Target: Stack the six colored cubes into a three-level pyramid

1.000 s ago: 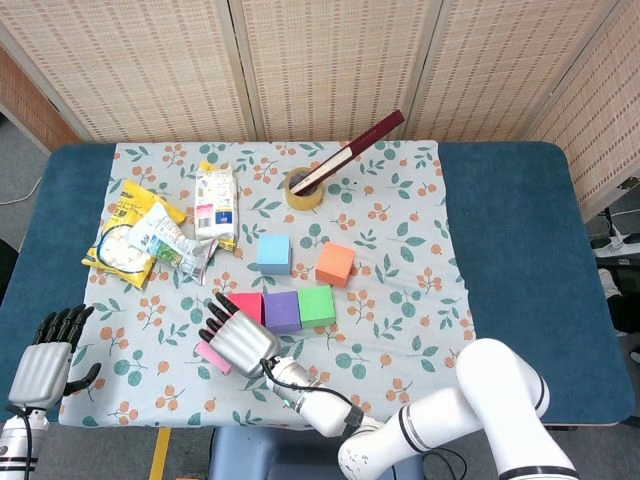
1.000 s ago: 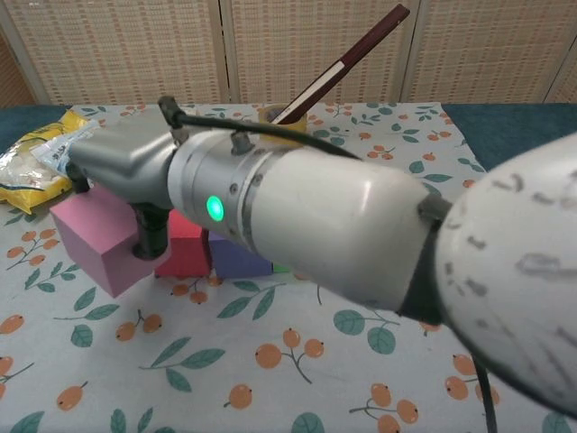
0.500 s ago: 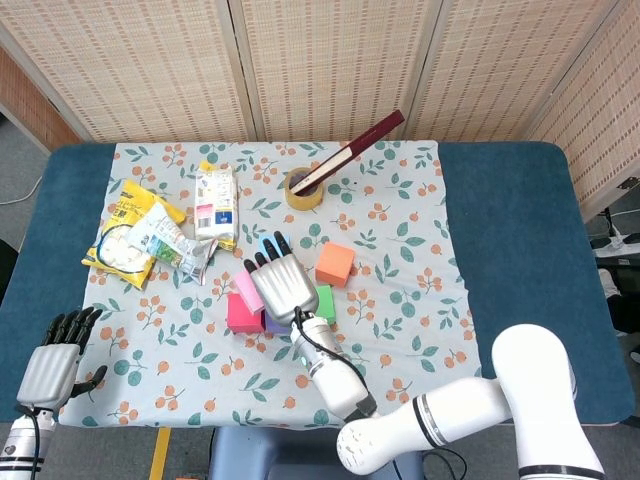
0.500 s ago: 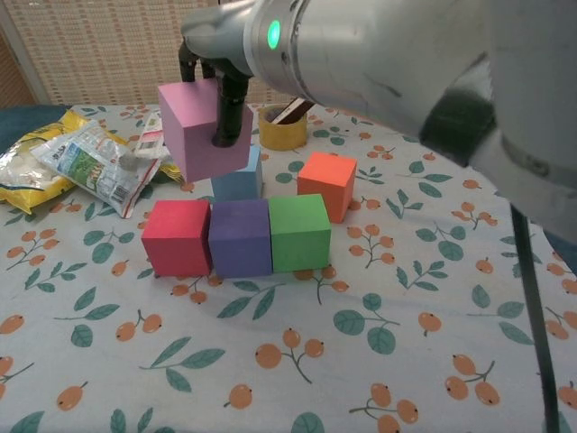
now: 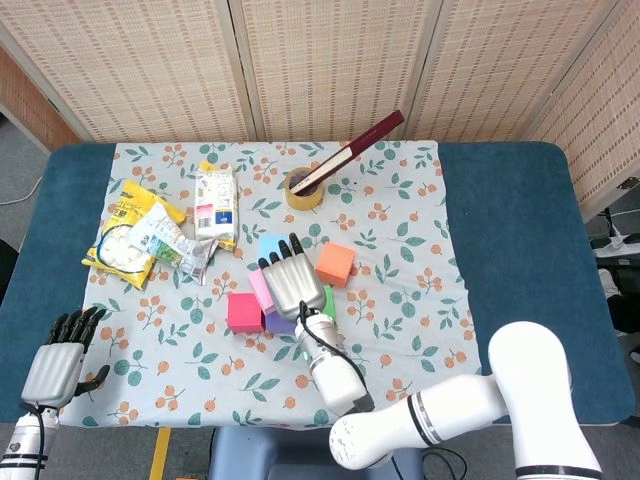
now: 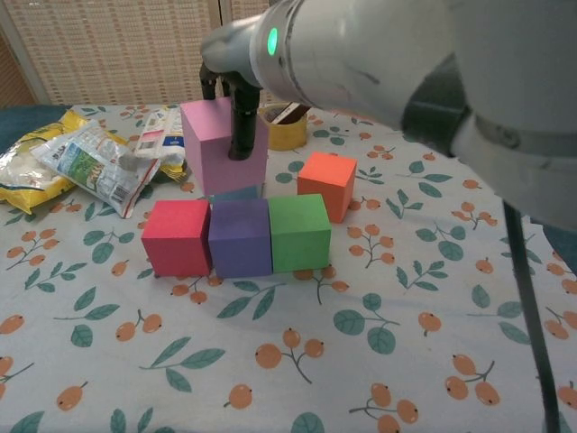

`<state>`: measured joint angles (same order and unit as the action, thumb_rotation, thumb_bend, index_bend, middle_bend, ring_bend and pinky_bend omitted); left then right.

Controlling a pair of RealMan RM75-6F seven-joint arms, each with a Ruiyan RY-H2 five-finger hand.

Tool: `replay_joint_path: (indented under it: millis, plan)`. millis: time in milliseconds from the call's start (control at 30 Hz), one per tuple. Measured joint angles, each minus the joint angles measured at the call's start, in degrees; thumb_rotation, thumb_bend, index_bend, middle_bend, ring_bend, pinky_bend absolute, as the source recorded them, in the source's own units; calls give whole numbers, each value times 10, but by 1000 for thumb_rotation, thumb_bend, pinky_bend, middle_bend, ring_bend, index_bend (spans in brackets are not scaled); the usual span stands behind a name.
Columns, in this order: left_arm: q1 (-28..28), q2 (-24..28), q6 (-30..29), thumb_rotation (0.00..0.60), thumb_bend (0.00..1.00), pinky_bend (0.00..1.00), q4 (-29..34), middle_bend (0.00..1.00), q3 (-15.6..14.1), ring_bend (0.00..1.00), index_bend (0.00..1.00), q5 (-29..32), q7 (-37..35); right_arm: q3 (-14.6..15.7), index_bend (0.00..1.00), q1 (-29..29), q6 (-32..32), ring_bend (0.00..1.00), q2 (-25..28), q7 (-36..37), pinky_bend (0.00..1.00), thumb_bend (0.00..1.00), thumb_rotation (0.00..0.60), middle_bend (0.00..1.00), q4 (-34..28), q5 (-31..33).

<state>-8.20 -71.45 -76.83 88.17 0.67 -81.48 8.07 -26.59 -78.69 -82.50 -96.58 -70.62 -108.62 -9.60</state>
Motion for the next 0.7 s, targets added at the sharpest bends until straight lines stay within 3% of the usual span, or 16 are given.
replay_joint_path:
  millis: [267,700]
  plan:
    - [0,2,-2,600,313,51,0,37,0,0,0,-1,-4,-13,587,-34,-41,95,-53,-13,0,217,600,449,36,32]
    - [0,2,-1,600,315,51,-2,37,2,0,0,4,-5,-26,589,-50,-39,96,-91,-25,0,217,600,450,86,43]
